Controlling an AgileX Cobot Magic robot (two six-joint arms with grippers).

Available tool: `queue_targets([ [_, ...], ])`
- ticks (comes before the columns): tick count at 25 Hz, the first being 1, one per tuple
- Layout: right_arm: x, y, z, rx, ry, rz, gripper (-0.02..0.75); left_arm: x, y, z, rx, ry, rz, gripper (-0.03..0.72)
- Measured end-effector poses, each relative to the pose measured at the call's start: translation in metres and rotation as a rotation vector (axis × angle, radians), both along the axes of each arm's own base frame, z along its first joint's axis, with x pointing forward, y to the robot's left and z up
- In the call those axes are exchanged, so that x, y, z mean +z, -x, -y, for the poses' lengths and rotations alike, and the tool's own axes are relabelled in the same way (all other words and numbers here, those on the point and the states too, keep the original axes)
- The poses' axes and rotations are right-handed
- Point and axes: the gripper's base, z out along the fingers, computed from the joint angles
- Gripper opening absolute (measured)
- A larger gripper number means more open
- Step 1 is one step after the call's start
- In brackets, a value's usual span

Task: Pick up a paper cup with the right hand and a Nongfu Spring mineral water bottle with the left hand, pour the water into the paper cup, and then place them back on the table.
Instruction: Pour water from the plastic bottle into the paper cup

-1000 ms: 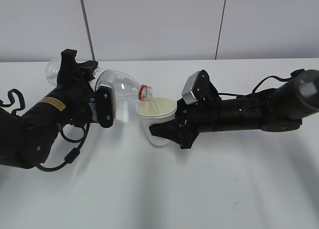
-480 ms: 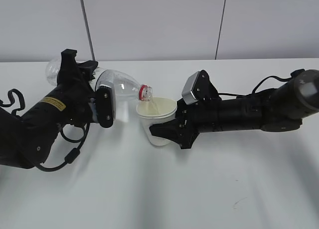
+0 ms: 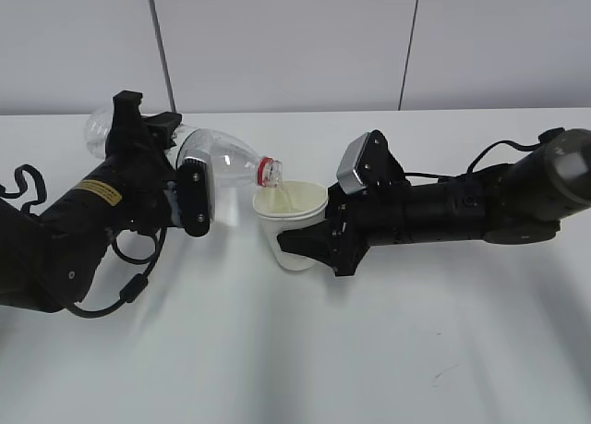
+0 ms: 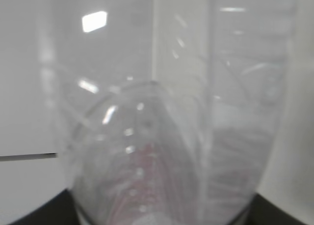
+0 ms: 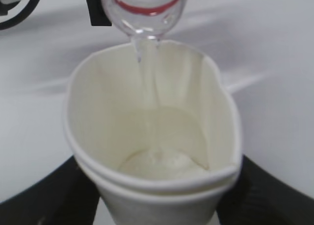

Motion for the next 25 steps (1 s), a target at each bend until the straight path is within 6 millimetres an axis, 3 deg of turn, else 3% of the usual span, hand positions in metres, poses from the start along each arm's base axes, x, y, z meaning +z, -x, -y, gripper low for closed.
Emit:
queue_targets([
  [25,-0.0001,0.0,0.0,0.0,0.001,0.0,0.478,0.001,0.0,0.0,0.0,0.002,0.007,0.344],
])
